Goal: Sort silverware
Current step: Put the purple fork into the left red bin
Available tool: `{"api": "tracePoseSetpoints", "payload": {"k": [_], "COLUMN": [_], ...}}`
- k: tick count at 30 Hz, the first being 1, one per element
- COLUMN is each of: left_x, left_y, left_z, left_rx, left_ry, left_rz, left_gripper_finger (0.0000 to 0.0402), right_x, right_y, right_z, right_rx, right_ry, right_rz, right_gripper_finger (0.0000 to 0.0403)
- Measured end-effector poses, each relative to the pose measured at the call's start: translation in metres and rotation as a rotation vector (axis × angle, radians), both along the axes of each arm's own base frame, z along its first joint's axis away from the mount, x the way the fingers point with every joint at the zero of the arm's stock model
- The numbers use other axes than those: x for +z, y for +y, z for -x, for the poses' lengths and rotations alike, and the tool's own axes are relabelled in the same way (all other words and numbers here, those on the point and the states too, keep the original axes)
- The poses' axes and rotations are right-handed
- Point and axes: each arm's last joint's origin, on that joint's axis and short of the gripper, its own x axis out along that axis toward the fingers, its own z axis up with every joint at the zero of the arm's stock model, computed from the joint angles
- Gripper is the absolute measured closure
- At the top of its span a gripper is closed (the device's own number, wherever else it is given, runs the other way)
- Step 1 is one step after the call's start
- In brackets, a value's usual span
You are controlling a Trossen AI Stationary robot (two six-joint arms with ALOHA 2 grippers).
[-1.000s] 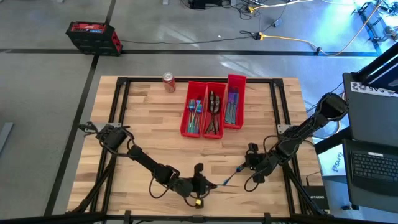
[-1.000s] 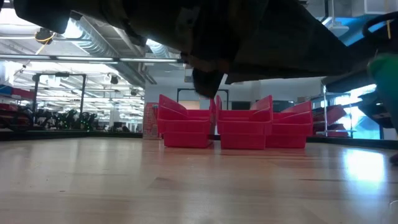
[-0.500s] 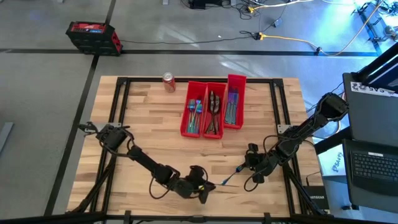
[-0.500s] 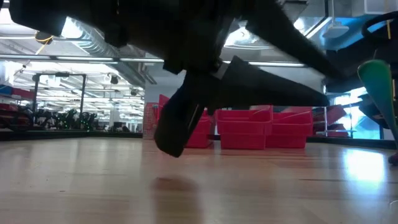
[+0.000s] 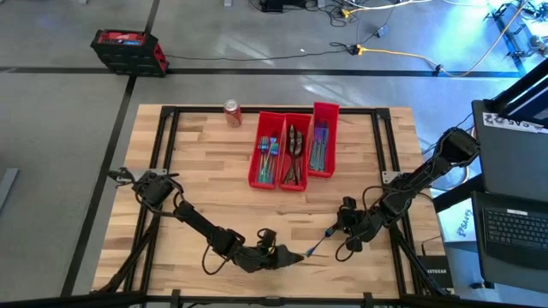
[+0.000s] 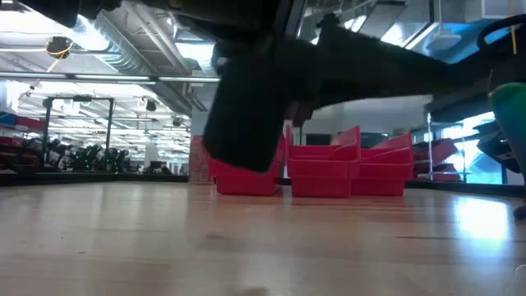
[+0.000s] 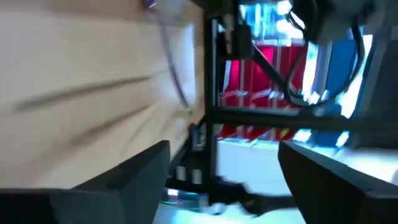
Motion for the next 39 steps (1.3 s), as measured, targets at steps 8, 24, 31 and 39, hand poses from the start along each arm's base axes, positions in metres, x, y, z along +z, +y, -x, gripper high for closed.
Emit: {"api": "tracePoseSetpoints", "payload": {"k": [8, 24, 31, 39], "left_x": [-0.001, -0.001, -0.002, -0.004], "left_y": [-0.001, -0.007, 0.003, 0.019], "left_z": [0.002, 0.009, 0.004, -0.007], "left_rx": [0.069, 0.202, 0.235, 0.220], "left_ry": [0.000, -0.019, -0.007, 0.006], "left_rz": [0.068, -0.053, -0.107, -0.020], "left_gripper_finger": [0.0103, 0.0103, 0.0103, 0.0103], "right_x": [0.000, 0.000, 0.000, 0.000], "right_y": [0.000, 0.001, 0.001, 0.000], "right_z": [0.000, 0.001, 0.000, 0.000], "right_rx": [-0.025, -0.128, -0.171, -0.177], "right_ry": [0.008, 0.052, 0.044, 0.039], "right_rz": [-0.025, -0.144, -0.153, -0.148], "right_gripper_finger": [0.0403, 0.0403, 0.0403, 0.0403]}}
